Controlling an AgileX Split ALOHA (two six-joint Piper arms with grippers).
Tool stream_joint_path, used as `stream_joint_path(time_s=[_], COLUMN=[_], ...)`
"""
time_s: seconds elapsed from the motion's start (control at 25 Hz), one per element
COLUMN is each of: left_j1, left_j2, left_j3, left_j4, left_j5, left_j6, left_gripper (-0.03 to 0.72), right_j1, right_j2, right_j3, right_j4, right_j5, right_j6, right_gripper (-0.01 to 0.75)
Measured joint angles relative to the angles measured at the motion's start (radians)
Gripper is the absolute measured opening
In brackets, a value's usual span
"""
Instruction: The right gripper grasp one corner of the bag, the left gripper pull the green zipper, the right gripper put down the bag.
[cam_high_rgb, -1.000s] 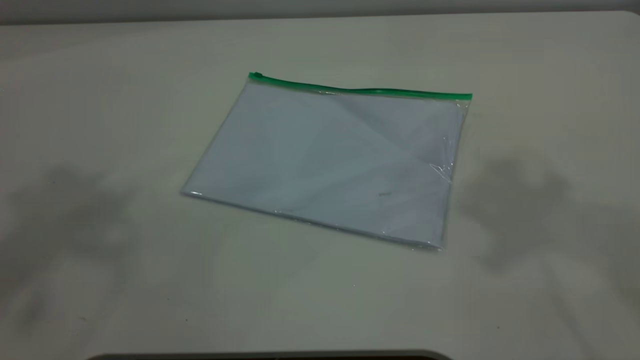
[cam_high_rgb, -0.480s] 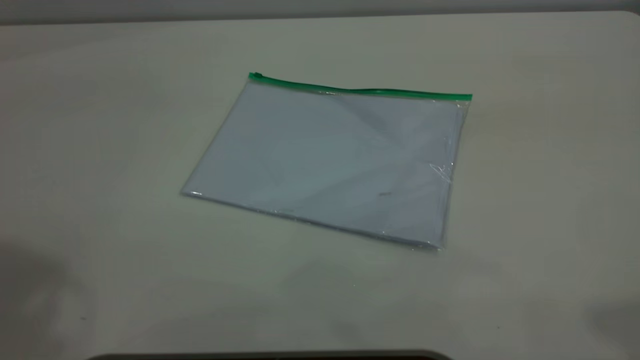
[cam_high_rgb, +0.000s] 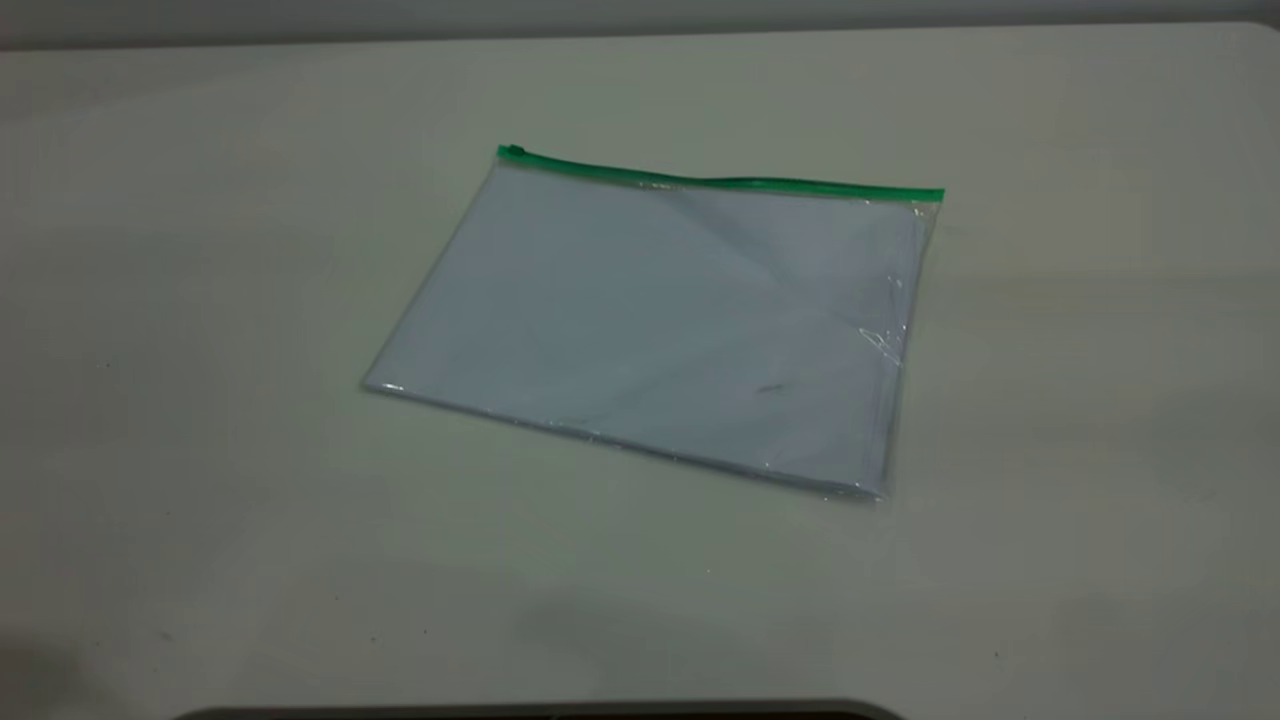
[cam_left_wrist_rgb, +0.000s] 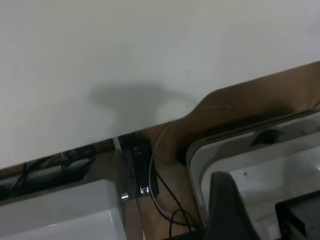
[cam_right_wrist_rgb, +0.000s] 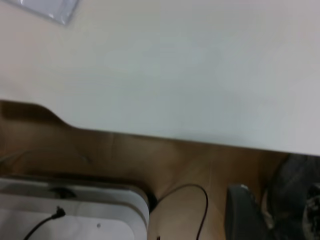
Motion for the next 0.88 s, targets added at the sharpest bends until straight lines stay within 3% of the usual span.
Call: stream_joint_path(time_s=[0.24, 0.88], left_j1=[0.0, 0.0], left_j2=[-0.129, -0.477], left_j3=[0.114, 0.13], left_j4=[0.014, 0.036], left_j5=[0.001, 0.034], left_j6=[-0.024, -0.033], left_gripper=[0.501, 0.501], right_j1=[0.0, 0.0], right_j2=[0.0, 0.0], right_j3=[0.0, 0.0], right_j4=[-0.004, -0.005], right_j5=[-0.008, -0.009], right_j6=[0.001, 0.004], right_gripper=[0.33, 0.33])
